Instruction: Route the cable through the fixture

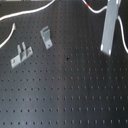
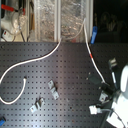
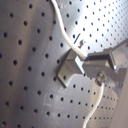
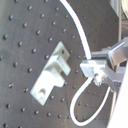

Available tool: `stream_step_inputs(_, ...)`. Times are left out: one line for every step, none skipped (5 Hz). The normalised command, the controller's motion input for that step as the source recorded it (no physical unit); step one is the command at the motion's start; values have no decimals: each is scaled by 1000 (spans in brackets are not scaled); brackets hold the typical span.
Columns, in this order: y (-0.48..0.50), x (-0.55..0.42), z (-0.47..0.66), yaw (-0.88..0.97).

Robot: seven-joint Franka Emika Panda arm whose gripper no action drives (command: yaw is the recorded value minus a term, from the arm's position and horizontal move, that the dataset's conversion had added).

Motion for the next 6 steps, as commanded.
stream_step_inputs(-176,-250,3,83)
stream_step_inputs(-250,-226,5,0)
stream_step_inputs(82,-74,0,-131)
stream_step_inputs(62,-310,136,0)
stream_step_inputs(-48,-300,122,189)
stream_step_inputs(12,7,0,0)
